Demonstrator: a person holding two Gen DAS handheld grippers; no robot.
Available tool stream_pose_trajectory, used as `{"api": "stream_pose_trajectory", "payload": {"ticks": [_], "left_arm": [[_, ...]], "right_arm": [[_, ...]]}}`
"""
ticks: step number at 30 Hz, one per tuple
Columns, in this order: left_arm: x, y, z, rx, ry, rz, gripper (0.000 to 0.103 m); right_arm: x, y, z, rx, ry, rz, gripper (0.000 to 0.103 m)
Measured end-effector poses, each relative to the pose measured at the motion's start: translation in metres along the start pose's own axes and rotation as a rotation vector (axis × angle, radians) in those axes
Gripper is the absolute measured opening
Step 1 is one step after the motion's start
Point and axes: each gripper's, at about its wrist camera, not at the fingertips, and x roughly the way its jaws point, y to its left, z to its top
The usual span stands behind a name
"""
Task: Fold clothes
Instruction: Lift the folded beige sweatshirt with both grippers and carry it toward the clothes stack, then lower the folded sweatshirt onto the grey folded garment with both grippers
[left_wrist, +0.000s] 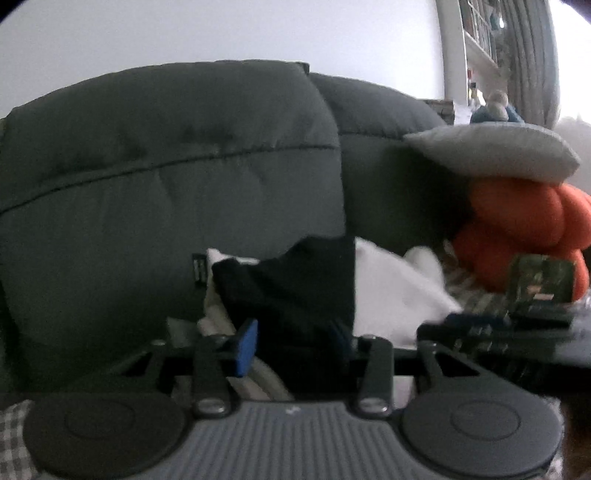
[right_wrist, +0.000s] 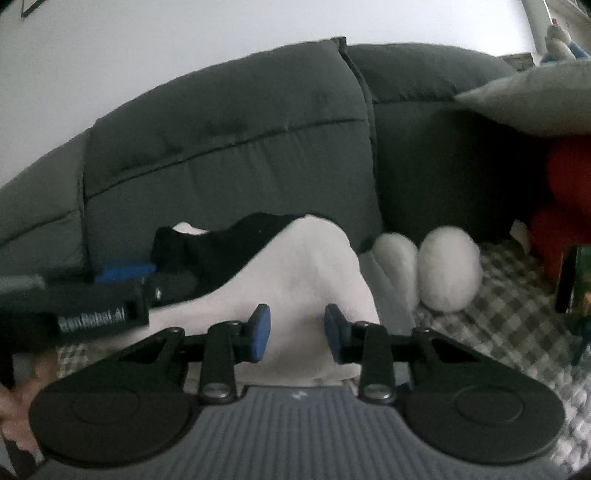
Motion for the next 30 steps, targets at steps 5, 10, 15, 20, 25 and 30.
{"api": "stream_pose_trajectory", "payload": {"ticks": [5,10,15,20,25,30], "left_arm": [[-0.003,0.002,-0.007,-0.025,0.002,0.016,0.043],[-0.006,-0.001,-0.02,-0.038,-0.013,0.034,0.043],[-0.005,-0.003,-0.023,-0.045,-0.021,0.04,0.043],[-0.004,-0.003,-0.024,-0.044,-0.023,0.043,0.043],[-0.003,-0.002,-0.021,-0.043,-0.013,0.041,0.043],[-0.003,0.0,-0.022,-0.046,-0.009,0.037,0.043]], "right_arm": [[0.01,0.001,-0.005,0.009,-0.001,0.031,0.035],[0.017,-0.005,-0.011,0.062,-0.008,0.064,0.035],[0.018,-0.011,-0.015,0.088,-0.013,0.087,0.035],[0.019,-0.01,-0.018,0.099,-0.019,0.086,0.034],[0.014,-0.01,-0.013,0.117,-0.007,0.078,0.035],[-0.001,-0.011,-0.004,0.117,0.015,0.078,0.034]]}}
